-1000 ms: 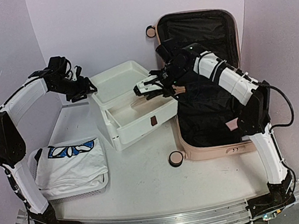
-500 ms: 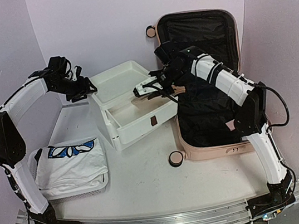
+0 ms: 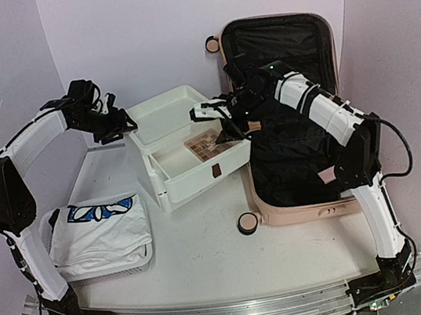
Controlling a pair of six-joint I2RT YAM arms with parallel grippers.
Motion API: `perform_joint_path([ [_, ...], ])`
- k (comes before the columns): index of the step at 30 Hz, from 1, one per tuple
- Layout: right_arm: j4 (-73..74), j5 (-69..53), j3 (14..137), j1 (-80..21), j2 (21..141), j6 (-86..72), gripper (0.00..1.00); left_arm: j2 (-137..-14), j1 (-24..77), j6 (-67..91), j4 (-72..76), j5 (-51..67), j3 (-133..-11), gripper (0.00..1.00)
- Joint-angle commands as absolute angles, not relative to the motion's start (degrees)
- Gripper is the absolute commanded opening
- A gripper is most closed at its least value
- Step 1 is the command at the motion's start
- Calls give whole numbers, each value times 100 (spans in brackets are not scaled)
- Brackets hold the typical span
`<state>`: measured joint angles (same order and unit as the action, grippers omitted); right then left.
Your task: Open, take out, and arrange the luggage
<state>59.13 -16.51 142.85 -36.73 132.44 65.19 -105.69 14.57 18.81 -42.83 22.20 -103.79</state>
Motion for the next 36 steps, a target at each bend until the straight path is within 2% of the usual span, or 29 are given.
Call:
perform_joint_path([
  [1, 5754, -988, 14261, -3669, 12143, 4829, 84, -10485, 1587, 1732, -4440, 2616, -10239, 62],
  [5, 5217, 361, 13144, -3665, 11268, 3225, 97, -10532, 1583, 1738, -4438, 2636, -10240, 62],
  [8, 4824, 1462, 11664, -3580, 10518, 2381, 98, -10551, 1582, 1742, -4439, 2643, -10244, 62],
  [10, 4727, 1745, 10721, -3345, 10097, 1676, 98, -10563, 1585, 1741, -4437, 2642, -10239, 62],
  [14, 4725, 1690, 9151, -2333, 9518, -221, 98, -10591, 1583, 1770, -4433, 2699, -10243, 62],
  [18, 4921, 719, 8212, -1298, 9409, -1474, 98, -10621, 1582, 1775, -4421, 2725, -10235, 62],
  [23, 5280, -558, 8117, -378, 10101, -2322, 98, -10643, 1590, 1790, -4417, 2751, -10228, 62],
  [31, 6219, -200, 9315, -383, 11436, -1008, 98, -10626, 1594, 1763, -4412, 2680, -10217, 62],
  [36, 6350, 455, 9407, -499, 11689, -177, 98, -10658, 1592, 1766, -4417, 2703, -10224, 62],
])
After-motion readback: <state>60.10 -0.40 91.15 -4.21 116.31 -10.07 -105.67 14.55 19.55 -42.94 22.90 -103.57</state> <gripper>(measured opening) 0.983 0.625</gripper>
